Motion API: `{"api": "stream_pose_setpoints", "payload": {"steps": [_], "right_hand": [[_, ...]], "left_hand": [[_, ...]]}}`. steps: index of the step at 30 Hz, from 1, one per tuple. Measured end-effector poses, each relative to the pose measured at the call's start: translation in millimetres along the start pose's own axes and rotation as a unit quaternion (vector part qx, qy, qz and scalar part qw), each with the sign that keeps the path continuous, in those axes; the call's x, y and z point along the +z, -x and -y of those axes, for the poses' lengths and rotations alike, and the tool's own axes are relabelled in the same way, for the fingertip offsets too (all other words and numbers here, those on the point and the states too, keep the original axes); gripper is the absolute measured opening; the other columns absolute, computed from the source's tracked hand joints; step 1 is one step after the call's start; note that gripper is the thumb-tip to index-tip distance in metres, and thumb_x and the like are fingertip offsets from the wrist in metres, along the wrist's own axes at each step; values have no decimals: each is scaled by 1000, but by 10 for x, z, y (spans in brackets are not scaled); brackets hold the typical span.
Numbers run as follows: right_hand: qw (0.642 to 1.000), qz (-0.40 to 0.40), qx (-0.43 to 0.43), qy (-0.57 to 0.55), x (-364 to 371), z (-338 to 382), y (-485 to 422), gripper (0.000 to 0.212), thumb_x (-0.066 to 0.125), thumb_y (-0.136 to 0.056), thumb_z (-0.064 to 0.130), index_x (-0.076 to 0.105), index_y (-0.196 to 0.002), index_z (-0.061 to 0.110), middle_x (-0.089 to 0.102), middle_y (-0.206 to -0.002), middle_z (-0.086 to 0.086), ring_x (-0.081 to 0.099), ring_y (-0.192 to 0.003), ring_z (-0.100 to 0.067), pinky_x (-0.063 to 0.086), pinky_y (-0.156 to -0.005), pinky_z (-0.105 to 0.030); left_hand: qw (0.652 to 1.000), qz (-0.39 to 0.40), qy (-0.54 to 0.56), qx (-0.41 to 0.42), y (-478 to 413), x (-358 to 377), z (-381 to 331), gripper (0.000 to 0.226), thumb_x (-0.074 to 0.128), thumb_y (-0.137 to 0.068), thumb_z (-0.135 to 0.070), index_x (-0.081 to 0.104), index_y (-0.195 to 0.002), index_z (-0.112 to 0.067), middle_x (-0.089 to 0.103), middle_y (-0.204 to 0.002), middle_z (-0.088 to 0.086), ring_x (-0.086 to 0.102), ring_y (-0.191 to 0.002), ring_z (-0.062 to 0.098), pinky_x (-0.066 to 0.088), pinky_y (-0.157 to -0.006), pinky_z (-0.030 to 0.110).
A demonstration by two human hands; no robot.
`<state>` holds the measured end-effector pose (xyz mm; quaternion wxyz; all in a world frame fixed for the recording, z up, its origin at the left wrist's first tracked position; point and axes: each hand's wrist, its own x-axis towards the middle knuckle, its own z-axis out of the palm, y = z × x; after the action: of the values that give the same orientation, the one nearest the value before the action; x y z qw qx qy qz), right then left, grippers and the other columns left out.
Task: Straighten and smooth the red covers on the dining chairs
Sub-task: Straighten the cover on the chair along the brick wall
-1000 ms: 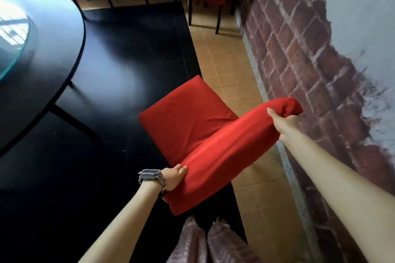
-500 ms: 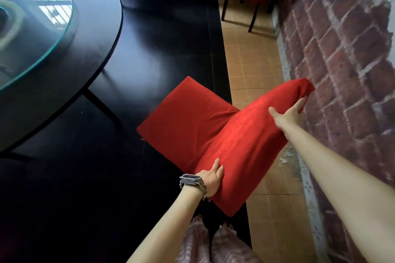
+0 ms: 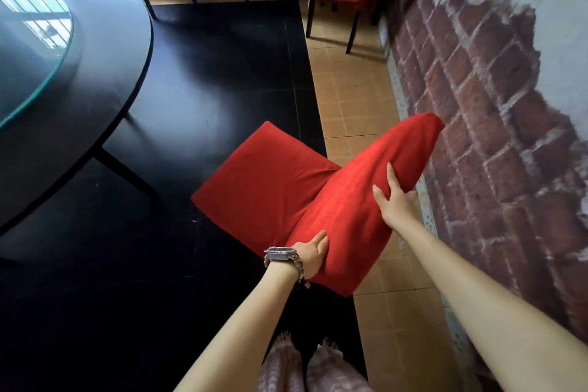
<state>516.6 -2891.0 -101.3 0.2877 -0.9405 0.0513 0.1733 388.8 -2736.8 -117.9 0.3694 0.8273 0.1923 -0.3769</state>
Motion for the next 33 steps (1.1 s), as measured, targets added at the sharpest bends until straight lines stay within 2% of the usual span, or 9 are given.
{"api": "stream_pose_setpoints", "payload": {"steps": [3,5,9,12,16,20,23,26,33], "right_hand": [[1000,-10,-5,15,19,40,33,62,36,-100,46,2,-151,41,23,-142,-34,51,-111,-42,42,-95,-36],[1000,-24,-8,13,72,55,92,62,38,-100,42,4,-152,37,12,-147,-35,43,-122,-44,36,-102,-36],[999,-38,-1,22,192,96,238,61,40,-100,39,11,-153,33,-12,-154,-29,9,-143,-41,18,-113,-49],[999,-35,4,28,237,182,324,57,43,-99,34,21,-151,29,-20,-154,-26,-7,-145,-38,7,-113,-59],[998,-43,-12,34,293,306,462,50,47,-96,26,36,-145,21,-15,-156,-25,-12,-145,-35,3,-111,-63],[989,-81,-118,47,494,555,733,43,51,-96,25,46,-138,17,8,-158,-17,-3,-147,-32,4,-110,-65],[980,-95,-176,-8,693,912,893,38,54,-95,20,52,-132,11,33,-150,-15,21,-143,-31,17,-113,-56],[977,-87,-169,-98,893,1375,965,29,56,-94,11,59,-121,5,54,-129,-15,48,-123,-28,32,-104,-29],[979,21,-144,-141,1291,2483,955,16,54,-95,15,65,-107,12,66,-102,-3,59,-84,-14,41,-67,-16]], "left_hand": [[999,-13,-51,0,-46,-28,24,52,18,-99,-54,16,-149,-41,40,-146,20,55,-119,38,46,-96,37],[997,-31,-71,7,-40,-42,33,52,19,-100,-54,21,-149,-38,38,-148,17,45,-130,36,34,-106,36],[998,-41,-54,18,41,-82,13,52,26,-100,-50,31,-146,-25,42,-144,20,44,-129,36,35,-104,37],[996,-64,-55,10,73,-188,59,60,32,-99,-49,14,-152,-28,42,-145,19,47,-127,35,39,-103,37],[991,-121,-55,13,137,-309,155,66,36,-98,-44,-1,-152,-35,56,-131,16,61,-108,33,45,-83,34],[979,-203,9,29,163,-547,328,49,34,-96,-48,27,-144,-37,64,-121,7,63,-106,31,47,-89,33],[948,-275,144,65,226,-899,539,24,37,-96,-45,53,-112,-37,71,-86,-7,69,-76,15,53,-83,34],[913,-343,206,84,379,-1411,827,17,41,-97,-38,58,-96,-34,66,-67,-11,65,-61,10,55,-73,33],[897,-375,215,90,713,-2572,1572,16,49,-95,-27,60,-83,-25,63,-63,-12,61,-55,8,55,-72,33]]}}
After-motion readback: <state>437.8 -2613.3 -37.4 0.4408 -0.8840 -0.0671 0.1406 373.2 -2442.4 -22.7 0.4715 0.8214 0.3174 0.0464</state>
